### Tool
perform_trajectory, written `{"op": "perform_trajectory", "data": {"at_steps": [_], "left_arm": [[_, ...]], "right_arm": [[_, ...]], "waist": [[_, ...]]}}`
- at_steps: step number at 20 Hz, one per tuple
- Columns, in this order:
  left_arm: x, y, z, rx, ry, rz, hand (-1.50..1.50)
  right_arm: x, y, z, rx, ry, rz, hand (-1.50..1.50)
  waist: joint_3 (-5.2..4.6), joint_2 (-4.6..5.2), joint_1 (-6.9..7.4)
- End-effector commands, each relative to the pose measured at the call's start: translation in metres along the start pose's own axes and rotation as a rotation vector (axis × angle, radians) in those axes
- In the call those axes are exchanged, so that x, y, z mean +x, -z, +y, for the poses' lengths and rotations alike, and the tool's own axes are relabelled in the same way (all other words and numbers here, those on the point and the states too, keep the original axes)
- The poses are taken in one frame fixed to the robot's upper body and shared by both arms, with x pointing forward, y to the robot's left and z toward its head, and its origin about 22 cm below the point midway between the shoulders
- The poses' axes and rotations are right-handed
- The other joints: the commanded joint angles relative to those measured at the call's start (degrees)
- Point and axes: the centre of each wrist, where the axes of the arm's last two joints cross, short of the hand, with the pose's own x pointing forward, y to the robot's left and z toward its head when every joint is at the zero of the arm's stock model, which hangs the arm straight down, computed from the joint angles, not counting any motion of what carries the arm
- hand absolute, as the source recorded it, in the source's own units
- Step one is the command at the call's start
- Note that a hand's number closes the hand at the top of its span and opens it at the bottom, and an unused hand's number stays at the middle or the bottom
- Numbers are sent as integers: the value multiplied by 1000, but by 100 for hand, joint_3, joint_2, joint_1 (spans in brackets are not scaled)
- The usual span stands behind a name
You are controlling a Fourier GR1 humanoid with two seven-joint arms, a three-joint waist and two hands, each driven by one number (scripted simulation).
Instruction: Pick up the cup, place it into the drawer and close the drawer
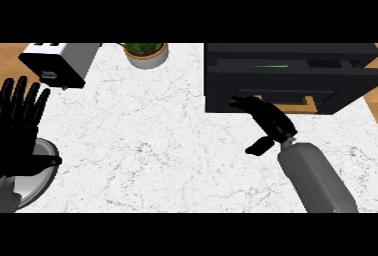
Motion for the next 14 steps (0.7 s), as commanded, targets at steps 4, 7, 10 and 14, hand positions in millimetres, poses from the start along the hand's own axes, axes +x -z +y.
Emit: {"op": "perform_trajectory", "data": {"at_steps": [4, 7, 10, 14], "left_arm": [[-10, -14, 1, -32, -12, 3, -150], [-10, -4, 6, -21, -12, -16, -150], [-10, -5, 11, -31, -32, 3, -150], [-6, 2, 8, -80, -33, 5, -150]], "right_arm": [[-33, 30, -23, 1, 94, 29, -150], [-43, 36, -44, 37, 92, 44, -150], [-52, 34, -59, 35, 88, 51, -150], [-53, 40, -81, 23, 84, 79, -150]], "waist": [[16, 59, 86], [16, 81, 111], [17, 94, 145], [22, 170, 332]]}}
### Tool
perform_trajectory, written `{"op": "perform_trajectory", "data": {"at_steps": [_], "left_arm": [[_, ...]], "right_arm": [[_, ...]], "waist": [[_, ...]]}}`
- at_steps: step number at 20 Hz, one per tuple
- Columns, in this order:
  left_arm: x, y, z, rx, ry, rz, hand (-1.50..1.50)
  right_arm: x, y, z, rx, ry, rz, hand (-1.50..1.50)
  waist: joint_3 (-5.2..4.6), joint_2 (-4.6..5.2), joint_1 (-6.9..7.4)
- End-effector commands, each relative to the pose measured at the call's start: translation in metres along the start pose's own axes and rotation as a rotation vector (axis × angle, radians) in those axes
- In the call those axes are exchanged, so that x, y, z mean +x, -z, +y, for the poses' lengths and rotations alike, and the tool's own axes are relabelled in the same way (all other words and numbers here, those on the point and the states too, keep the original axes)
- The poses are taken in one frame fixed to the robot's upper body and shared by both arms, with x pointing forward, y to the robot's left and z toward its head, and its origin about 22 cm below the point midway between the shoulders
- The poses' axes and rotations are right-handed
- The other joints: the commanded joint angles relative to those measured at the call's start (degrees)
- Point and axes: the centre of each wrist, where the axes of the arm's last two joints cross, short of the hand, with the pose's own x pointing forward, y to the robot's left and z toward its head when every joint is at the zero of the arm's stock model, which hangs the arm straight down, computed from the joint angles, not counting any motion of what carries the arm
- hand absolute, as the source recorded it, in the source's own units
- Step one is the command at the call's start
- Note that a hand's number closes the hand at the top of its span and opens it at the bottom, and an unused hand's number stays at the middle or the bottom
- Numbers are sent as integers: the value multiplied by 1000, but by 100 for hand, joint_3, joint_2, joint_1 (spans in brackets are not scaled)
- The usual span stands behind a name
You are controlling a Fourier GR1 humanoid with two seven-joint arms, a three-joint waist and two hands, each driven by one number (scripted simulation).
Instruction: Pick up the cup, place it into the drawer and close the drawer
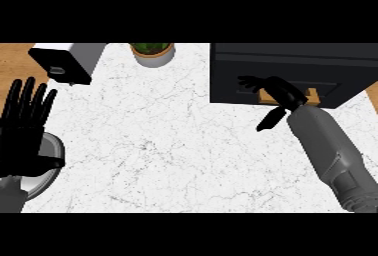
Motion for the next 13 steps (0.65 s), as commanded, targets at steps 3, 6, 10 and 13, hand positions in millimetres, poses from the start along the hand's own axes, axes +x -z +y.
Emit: {"op": "perform_trajectory", "data": {"at_steps": [3, 6, 10, 13], "left_arm": [[7, 10, 3, -13, -5, 5, -150], [-11, 10, -19, -31, -4, 15, -150], [1, 8, -7, -35, 15, -4, -150], [-8, 4, -10, -25, 11, 11, -150]], "right_arm": [[-24, -19, -39, -17, -6, 129, -150], [-17, -9, -33, -24, -17, 128, -150], [-15, -8, -52, -46, 6, 136, -150], [-21, -16, -58, -45, 7, 126, -150]], "waist": [[32, 168, 91], [34, 189, 104], [33, 188, 191], [33, 199, 179]]}}
